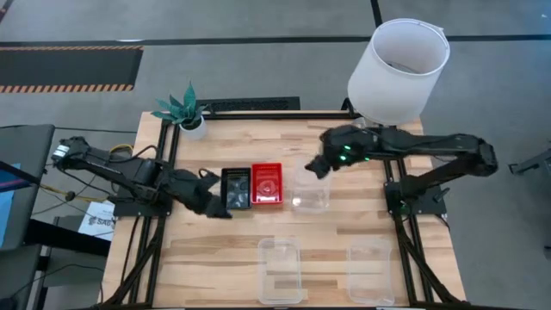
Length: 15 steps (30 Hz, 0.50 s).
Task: Stack baskets by color
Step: Stack the left transparent bin on top of the top transparent bin
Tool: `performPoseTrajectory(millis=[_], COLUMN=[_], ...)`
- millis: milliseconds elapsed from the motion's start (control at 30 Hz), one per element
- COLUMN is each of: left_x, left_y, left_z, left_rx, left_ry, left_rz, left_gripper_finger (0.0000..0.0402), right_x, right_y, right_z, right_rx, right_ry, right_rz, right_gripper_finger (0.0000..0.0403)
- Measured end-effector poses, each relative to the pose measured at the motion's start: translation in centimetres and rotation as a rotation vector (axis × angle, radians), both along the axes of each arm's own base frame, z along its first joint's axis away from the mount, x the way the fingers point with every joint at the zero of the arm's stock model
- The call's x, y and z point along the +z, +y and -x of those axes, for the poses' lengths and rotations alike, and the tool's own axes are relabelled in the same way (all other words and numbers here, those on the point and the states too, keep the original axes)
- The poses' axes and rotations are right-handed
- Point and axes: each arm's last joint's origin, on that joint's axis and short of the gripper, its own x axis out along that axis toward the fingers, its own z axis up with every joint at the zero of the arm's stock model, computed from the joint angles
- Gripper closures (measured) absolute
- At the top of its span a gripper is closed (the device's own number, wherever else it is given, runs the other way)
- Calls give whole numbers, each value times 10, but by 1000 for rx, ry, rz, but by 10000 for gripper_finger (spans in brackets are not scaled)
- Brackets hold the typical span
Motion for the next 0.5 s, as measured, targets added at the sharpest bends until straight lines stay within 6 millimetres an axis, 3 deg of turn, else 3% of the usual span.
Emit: performPoseTrajectory(millis=[167,267,500], left_x=[13,19,17], left_y=[-21,-33,-53], left_z=[0,2,12], left_rx=[-118,-144,-105], left_ry=[-122,-164,-116], left_rz=[114,181,226], left_gripper_finger=[209,209,209], right_x=[29,36,32], right_y=[39,60,98], right_z=[30,48,78], right_rx=[113,182,211], right_ry=[-111,-121,-17], right_rz=[-42,-78,-83], right_gripper_finger=[182,182,182])
